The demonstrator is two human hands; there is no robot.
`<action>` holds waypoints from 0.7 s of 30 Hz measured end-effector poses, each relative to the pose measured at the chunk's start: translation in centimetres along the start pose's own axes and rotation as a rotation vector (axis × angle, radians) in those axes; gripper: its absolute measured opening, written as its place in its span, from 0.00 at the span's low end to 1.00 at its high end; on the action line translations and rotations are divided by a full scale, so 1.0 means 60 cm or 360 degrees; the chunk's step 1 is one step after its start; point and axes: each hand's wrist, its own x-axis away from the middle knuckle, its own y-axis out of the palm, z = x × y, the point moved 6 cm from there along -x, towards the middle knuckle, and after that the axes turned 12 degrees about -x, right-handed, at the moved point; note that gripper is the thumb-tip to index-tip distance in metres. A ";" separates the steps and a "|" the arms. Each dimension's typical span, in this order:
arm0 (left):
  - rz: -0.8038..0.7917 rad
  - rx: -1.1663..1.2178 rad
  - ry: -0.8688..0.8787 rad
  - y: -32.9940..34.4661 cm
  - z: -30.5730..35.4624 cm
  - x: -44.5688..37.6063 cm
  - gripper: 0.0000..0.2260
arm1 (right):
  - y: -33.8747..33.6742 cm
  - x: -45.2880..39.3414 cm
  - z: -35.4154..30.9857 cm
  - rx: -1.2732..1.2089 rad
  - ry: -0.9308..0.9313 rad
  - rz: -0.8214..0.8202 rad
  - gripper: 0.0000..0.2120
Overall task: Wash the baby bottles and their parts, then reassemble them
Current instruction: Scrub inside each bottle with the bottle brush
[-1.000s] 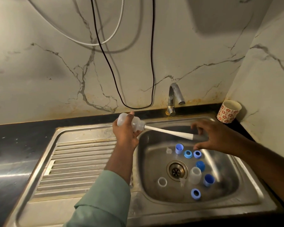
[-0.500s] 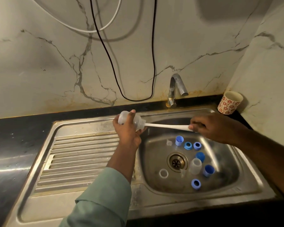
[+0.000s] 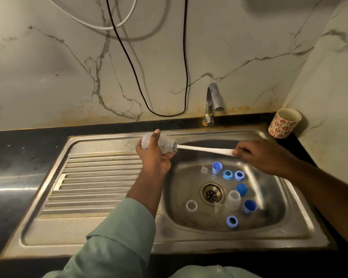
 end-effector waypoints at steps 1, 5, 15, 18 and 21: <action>0.0039 0.0019 -0.0011 -0.002 -0.005 0.000 0.30 | -0.001 0.008 -0.005 0.0128 -0.0122 0.0126 0.13; 0.0090 0.0012 -0.0010 0.002 -0.016 -0.004 0.30 | -0.005 0.028 -0.017 0.0647 -0.0814 0.0489 0.16; 0.0117 -0.0051 0.0086 0.020 -0.019 -0.011 0.29 | 0.005 -0.005 0.022 0.0010 -0.0079 -0.0197 0.17; 0.0125 -0.0014 0.0088 0.018 -0.014 -0.015 0.29 | -0.006 -0.001 -0.003 0.0527 -0.0572 0.0342 0.17; 0.0082 -0.0046 0.0108 0.016 -0.013 -0.018 0.29 | -0.002 -0.004 0.005 0.0037 -0.0410 0.0298 0.08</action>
